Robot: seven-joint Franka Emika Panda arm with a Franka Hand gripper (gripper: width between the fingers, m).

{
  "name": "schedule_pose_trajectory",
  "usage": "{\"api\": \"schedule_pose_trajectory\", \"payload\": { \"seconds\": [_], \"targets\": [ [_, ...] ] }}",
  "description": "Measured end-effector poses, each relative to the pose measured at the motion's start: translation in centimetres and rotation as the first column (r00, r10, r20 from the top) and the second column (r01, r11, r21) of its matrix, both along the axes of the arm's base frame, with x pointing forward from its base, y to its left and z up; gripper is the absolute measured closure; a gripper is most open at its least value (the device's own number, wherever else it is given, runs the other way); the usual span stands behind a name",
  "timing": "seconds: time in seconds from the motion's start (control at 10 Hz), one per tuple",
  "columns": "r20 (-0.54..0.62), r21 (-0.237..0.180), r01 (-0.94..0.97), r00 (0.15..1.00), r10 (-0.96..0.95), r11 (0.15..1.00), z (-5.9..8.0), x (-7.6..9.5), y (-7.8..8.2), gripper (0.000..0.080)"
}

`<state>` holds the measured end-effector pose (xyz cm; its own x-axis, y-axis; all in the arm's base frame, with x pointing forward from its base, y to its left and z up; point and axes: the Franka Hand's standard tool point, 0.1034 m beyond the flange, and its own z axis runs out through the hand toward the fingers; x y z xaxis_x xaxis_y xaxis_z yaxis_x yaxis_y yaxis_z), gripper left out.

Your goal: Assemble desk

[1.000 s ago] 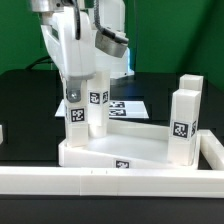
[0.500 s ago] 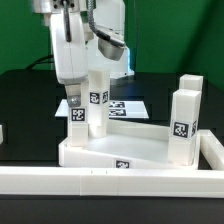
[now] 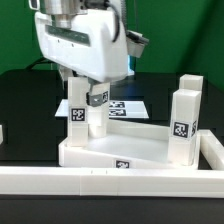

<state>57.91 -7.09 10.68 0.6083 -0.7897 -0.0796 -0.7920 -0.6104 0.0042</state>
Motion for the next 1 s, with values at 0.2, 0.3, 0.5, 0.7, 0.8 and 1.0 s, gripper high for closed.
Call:
{"api": "schedule_pose_trajectory", "payload": {
  "seconds": [0.2,0.3,0.5,0.7,0.8,1.0],
  "targets": [
    [0.011,0.005,-0.166,0.986,0.166,0.986,-0.02,0.04,-0.11,0.0150],
    [0.015,0.007,-0.233,0.972,0.232,0.973,-0.02,0.03,-0.13,0.0150],
    [0.022,0.010,-0.340,0.940,0.339,0.940,-0.03,0.02,-0.15,0.0150],
    [0.022,-0.038,-0.577,0.816,0.578,0.816,-0.21,0.20,-0.42,0.0150],
    [0.021,-0.048,-0.656,0.753,0.657,0.753,-0.24,0.28,-0.50,0.0150],
    [0.021,-0.062,-0.764,0.643,0.766,0.643,-0.26,0.44,-0.56,0.0150]
  ]
}}
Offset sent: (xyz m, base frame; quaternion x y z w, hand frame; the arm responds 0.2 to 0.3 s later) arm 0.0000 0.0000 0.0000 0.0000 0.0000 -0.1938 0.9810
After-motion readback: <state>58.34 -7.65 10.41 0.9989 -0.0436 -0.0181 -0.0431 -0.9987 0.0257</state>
